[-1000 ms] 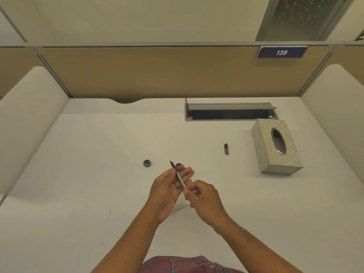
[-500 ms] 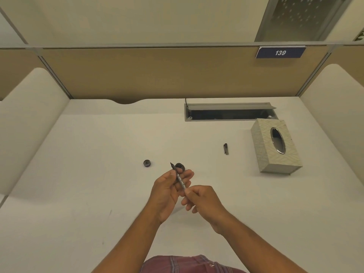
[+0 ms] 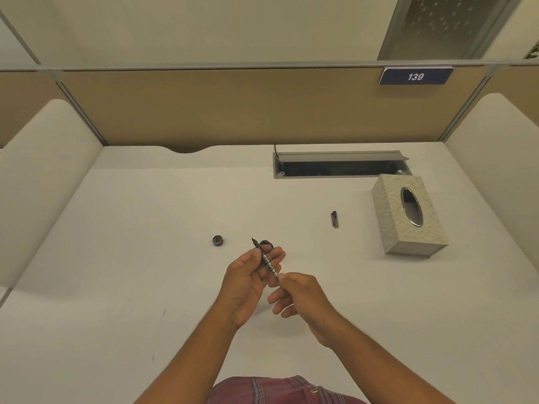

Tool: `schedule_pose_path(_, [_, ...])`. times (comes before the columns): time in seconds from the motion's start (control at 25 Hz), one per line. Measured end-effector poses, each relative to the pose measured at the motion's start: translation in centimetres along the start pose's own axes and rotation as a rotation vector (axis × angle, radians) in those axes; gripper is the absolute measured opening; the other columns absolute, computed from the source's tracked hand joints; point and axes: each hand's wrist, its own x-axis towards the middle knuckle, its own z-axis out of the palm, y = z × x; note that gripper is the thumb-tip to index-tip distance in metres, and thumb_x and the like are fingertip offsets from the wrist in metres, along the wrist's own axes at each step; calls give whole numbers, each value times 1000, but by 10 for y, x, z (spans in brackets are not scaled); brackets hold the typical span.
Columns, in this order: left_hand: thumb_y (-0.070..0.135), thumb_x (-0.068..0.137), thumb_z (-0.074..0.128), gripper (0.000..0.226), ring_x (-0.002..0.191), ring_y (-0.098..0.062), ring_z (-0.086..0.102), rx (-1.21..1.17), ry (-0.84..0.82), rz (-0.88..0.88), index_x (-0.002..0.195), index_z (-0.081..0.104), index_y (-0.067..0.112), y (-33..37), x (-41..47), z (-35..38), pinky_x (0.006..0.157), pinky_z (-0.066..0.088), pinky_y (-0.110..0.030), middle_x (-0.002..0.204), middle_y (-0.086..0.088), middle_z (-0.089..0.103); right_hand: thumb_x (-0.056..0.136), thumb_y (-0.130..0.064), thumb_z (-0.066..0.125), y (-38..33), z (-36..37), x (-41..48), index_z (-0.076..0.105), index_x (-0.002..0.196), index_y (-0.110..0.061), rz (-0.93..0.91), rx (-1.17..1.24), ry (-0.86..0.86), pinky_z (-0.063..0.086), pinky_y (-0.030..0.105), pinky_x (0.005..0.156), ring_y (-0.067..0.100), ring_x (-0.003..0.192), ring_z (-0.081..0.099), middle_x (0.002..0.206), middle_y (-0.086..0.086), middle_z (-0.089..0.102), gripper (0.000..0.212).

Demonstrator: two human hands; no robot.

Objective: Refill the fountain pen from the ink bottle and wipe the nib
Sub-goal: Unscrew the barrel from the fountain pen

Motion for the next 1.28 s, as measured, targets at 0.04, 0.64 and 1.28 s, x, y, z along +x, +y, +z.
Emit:
schedule_pose_path(0.04, [17,116,43,33,126,-33,75,3,2,-3,126,69,1,0,0,0,115,49,-52,130,-21,79,107,-33,46,1,0,0,74,104,-15,-1,-4,-6,56,33,72,19,74,73,92,8,81,33])
schedule_pose_path(0.64, [15,116,43,33,124,-35,76,-37,25,-4,124,70,-2,0,0,-2,114,51,-49,129,-23,78,100,-34,63,3,2,-2,74,98,-15,-53,-26,41,55,30,69,16,72,71,89,3,79,22])
schedule_pose_path(1.28, [14,116,42,33,126,-38,74,-103,24,-10,126,68,-5,4,-1,1,107,54,-48,132,-28,75,104,-49,52,-3,3,-4,75,98,-16,1,-66,50,53,25,66,15,72,70,93,4,80,40])
